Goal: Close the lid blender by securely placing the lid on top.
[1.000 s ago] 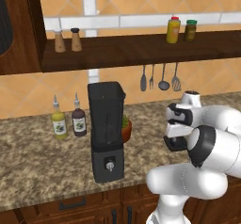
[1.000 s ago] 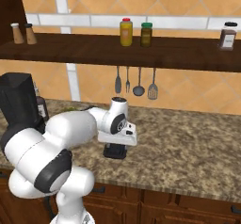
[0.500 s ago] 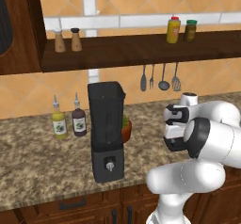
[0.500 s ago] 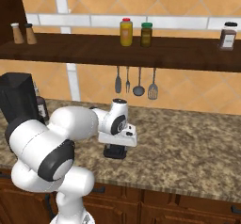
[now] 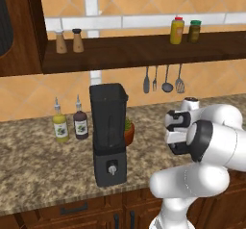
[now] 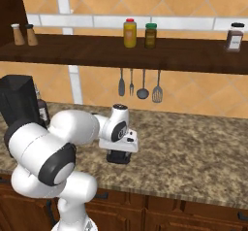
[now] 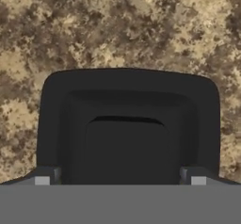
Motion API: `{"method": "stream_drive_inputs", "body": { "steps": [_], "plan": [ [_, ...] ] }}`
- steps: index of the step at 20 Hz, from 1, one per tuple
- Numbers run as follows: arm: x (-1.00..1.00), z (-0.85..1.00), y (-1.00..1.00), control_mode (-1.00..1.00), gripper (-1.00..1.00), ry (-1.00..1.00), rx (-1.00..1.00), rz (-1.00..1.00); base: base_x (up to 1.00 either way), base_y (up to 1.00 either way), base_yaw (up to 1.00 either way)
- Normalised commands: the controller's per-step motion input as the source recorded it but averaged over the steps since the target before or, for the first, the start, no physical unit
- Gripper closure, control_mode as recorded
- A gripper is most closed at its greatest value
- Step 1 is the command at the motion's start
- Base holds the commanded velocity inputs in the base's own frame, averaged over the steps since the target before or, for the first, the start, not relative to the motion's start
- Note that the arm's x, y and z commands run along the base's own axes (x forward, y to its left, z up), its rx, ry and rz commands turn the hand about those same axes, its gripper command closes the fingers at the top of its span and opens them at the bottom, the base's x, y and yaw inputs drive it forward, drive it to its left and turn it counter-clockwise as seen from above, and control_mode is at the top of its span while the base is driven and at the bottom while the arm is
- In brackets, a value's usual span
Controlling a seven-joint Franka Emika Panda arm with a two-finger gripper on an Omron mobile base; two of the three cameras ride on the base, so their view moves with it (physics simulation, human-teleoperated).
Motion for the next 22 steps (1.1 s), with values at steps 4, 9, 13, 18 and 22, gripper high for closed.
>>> {"method": "stream_drive_inputs", "body": {
  "steps": [4,9,13,18,22],
  "plan": [
    [0.00,-0.28,0.00,-1.00,-1.00,-0.04,0.00,0.00,0.00,0.00,0.00],
    [0.00,-0.18,0.00,-1.00,1.00,-0.04,0.00,0.00,0.00,0.00,0.00],
    [0.02,-0.03,0.00,-1.00,1.00,0.00,0.00,0.00,0.00,0.00,0.00],
    [-0.01,0.00,0.00,-1.00,1.00,0.00,0.00,0.00,0.00,0.00,0.00],
    [-0.07,0.00,0.00,-1.00,1.00,0.00,0.00,0.00,0.00,0.00,0.00]
  ]
}}
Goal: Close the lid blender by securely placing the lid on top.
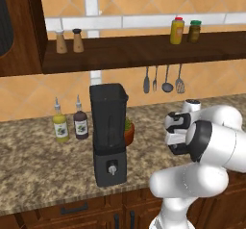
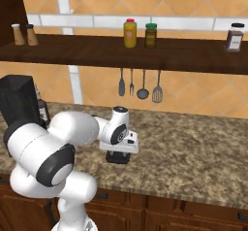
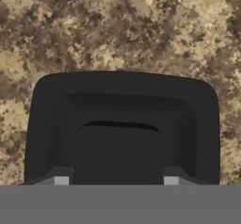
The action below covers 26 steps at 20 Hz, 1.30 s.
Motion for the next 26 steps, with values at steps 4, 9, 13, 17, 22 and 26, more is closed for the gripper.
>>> {"method": "stream_drive_inputs", "body": {
  "steps": [4,9,13,17,22,26],
  "plan": [
    [-0.41,0.35,-0.01,-1.00,1.00,-0.13,0.01,0.00,0.00,0.00,0.00],
    [-0.94,0.91,-0.02,-1.00,1.00,-0.51,0.04,0.00,0.00,0.00,0.00],
    [-0.90,1.00,0.00,-1.00,1.00,-0.61,0.01,-0.01,0.00,0.00,0.00],
    [-0.62,1.00,0.10,-1.00,1.00,-0.50,0.00,-0.01,0.00,0.00,0.00],
    [-0.40,1.00,0.27,-1.00,1.00,-0.36,0.00,-0.01,0.00,0.00,0.00],
    [-0.34,1.00,0.19,-1.00,1.00,-0.19,0.00,-0.06,0.00,0.00,0.00]
  ]
}}
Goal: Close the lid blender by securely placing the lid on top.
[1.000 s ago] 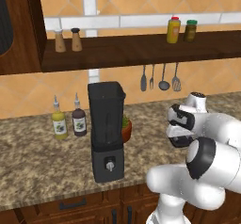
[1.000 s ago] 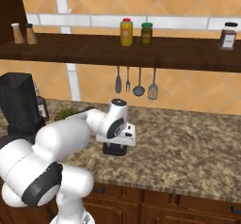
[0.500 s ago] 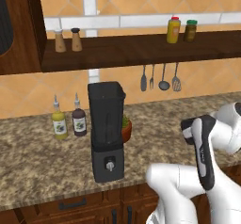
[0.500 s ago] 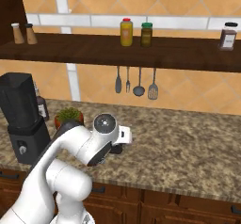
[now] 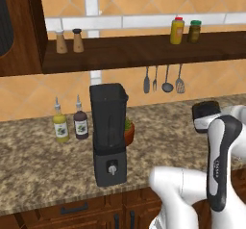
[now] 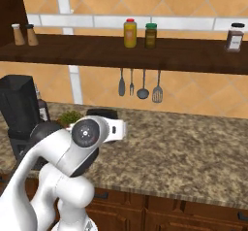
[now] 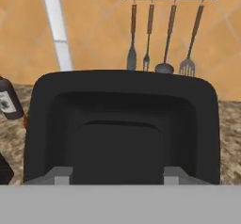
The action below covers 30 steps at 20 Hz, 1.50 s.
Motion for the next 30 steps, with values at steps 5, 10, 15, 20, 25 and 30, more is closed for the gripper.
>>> {"method": "stream_drive_inputs", "body": {
  "steps": [5,10,15,20,25,30],
  "plan": [
    [-0.31,1.00,0.07,-1.00,1.00,-0.02,0.00,-0.09,0.00,0.00,0.00],
    [-0.10,1.00,0.11,-1.00,1.00,0.16,0.00,-0.02,0.00,0.00,0.00],
    [0.00,1.00,0.38,-1.00,1.00,0.34,0.00,-0.01,0.00,0.00,0.00],
    [0.17,0.70,0.81,-1.00,1.00,0.47,-0.09,-0.01,0.00,0.00,0.00],
    [0.02,0.04,0.76,-1.00,1.00,0.16,-0.05,0.02,0.00,0.00,0.00],
    [0.00,0.00,0.64,-1.00,1.00,0.00,0.00,0.02,0.00,0.00,0.00]
  ]
}}
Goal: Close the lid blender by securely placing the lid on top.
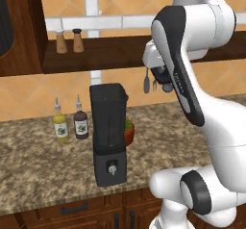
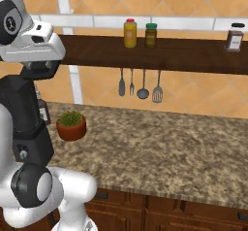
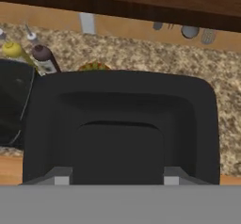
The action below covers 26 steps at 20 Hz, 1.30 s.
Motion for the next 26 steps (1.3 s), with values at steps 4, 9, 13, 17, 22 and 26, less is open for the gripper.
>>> {"method": "stream_drive_inputs", "body": {
  "steps": [4,9,13,17,22,26],
  "plan": [
    [0.00,-0.08,0.48,-1.00,1.00,0.02,0.00,0.00,0.00,0.00,0.00],
    [0.18,-0.07,0.64,-1.00,1.00,0.00,0.00,0.00,0.00,0.00,0.00],
    [0.33,0.00,0.75,-1.00,1.00,0.06,0.01,-0.03,0.00,0.00,0.00],
    [0.27,-0.02,0.63,-1.00,1.00,0.09,0.02,-0.02,0.00,0.00,0.00],
    [0.05,-0.25,0.44,-1.00,1.00,0.11,0.03,0.00,0.00,0.00,0.00],
    [0.08,-0.39,0.32,-1.00,1.00,0.09,0.01,0.00,0.00,0.00,0.00]
  ]
}}
